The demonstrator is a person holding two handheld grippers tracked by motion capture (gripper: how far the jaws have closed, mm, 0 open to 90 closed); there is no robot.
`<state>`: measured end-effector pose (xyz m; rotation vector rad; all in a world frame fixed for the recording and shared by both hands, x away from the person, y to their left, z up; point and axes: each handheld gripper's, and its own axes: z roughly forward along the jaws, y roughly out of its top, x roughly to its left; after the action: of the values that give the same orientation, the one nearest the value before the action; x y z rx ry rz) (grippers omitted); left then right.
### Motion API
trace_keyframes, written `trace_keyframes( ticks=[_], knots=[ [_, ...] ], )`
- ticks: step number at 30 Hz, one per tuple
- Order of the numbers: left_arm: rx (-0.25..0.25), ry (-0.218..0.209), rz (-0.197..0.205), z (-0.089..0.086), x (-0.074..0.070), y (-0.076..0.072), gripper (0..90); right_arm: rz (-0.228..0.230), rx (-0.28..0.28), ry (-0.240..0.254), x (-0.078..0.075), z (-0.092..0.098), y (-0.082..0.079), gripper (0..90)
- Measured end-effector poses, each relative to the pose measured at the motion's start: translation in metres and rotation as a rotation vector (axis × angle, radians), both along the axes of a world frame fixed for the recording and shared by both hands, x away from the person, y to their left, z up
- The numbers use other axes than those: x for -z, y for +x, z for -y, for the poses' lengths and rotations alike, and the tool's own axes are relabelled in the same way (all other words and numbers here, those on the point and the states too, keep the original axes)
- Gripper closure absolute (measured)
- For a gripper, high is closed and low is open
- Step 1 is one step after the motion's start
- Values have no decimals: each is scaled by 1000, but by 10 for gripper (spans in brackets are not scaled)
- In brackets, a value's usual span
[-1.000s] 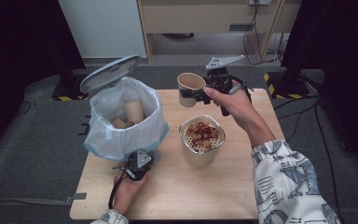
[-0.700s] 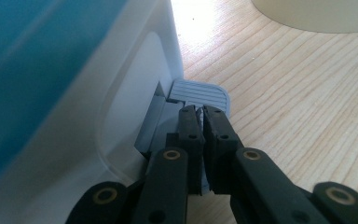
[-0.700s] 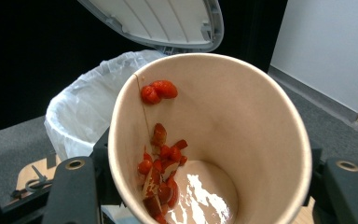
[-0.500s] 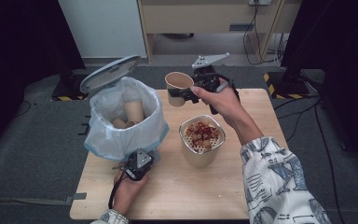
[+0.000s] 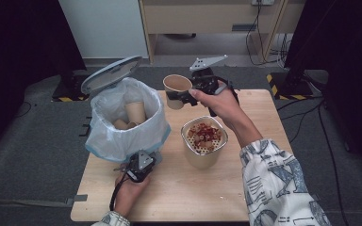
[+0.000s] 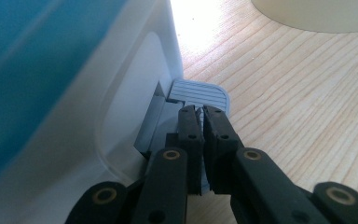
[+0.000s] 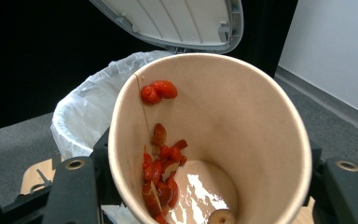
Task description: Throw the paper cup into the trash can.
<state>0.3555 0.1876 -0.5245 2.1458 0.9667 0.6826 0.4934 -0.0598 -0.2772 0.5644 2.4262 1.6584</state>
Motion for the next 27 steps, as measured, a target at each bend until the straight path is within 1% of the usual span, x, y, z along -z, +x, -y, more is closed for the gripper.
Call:
trace_keyframes(
  ticks=[4,9,18,27],
  knots=[
    [0,0,0,0,0,0,852,10,-10,-11,-1,-7,-3,348],
    [0,0,0,0,0,0,852,13,-25,3,-3,-18,-5,348],
    [0,0,0,0,0,0,851,19,-50,12,-8,-41,-9,348],
    [1,0,0,0,0,0,850,20,-60,21,-8,-55,-9,347]
  ],
)
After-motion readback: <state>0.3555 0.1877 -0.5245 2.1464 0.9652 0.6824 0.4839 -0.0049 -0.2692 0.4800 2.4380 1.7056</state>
